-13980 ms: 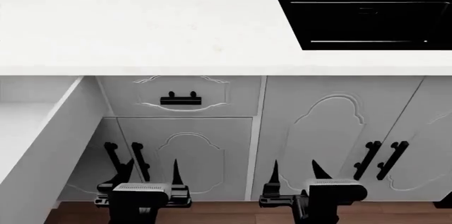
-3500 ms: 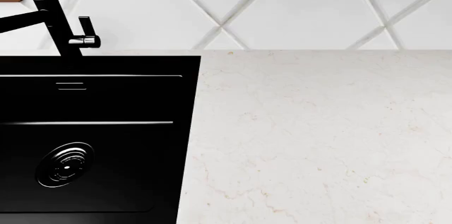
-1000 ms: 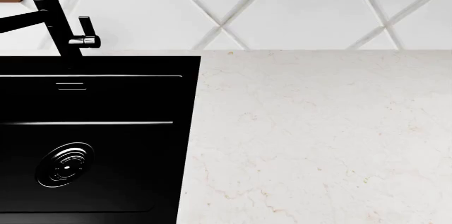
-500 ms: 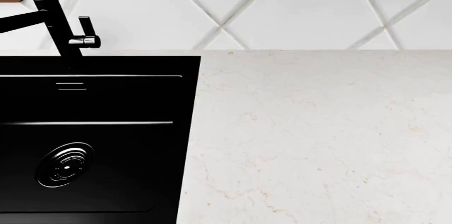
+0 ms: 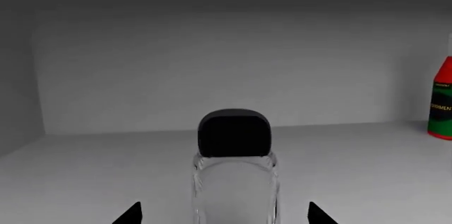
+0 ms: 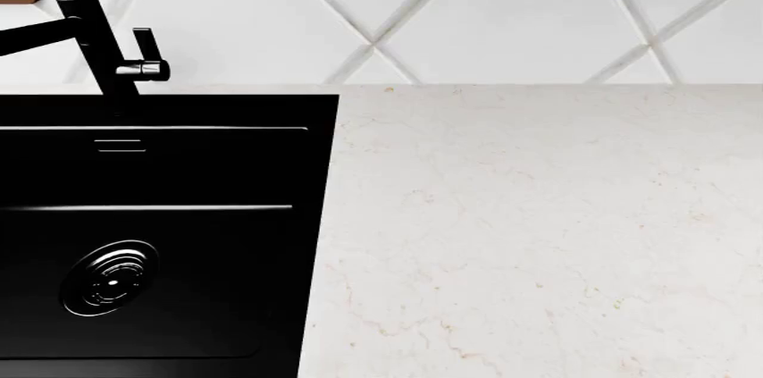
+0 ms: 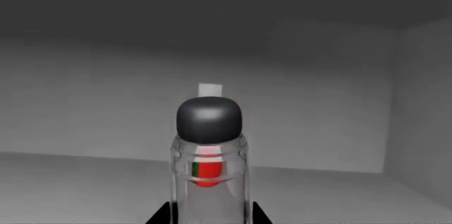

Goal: Pick and place the shaker into the drawer. Then close the cabinet.

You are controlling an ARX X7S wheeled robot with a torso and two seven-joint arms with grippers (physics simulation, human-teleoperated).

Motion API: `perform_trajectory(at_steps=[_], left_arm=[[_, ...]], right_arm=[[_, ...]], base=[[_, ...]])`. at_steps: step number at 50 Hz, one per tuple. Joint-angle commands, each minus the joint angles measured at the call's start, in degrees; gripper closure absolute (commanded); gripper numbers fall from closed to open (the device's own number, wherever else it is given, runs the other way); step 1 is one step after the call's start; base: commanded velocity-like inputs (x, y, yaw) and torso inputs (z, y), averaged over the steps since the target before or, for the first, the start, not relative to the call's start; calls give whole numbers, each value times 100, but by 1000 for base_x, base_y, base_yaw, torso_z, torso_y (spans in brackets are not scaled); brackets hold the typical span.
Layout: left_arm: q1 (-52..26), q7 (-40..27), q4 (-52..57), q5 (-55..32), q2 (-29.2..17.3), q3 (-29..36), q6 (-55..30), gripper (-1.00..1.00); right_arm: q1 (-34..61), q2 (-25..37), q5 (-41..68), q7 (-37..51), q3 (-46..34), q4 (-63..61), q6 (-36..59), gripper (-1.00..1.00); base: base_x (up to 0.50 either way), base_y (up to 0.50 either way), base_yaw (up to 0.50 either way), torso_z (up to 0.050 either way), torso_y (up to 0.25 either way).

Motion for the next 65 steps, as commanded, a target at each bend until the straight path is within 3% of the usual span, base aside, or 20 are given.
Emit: perform_trajectory(at_steps=[1, 22, 34, 41, 57, 65], left_arm=[[239, 43, -282, -93, 40, 237, 262, 100], [0, 185, -278, -51, 77, 507, 519, 100], [-4, 426, 1478, 990, 202, -14, 339, 100], [-4, 767, 2034, 1343, 290, 11, 279, 100], [-4, 779, 1899, 1389, 340, -49, 365, 100], [-4, 717, 1782, 1313, 329, -42, 447, 100]], right_arm=[[18, 15, 5, -12, -32, 225, -169, 100], [18, 21, 4, -48, -40, 126, -77, 100], [18, 18, -189, -187, -29, -440, 374, 100], [18, 13, -215, -199, -11, -697, 610, 100], [18, 8, -455, -249, -50, -726, 588, 100], [18, 2, -498, -271, -52, -690, 587, 100]], base=[[0, 0, -3, 0, 0], [1, 0, -1, 0, 0], [0, 0, 0, 0, 0], [0, 0, 0, 0, 0], [0, 0, 0, 0, 0], [-496, 45, 0, 0, 0]])
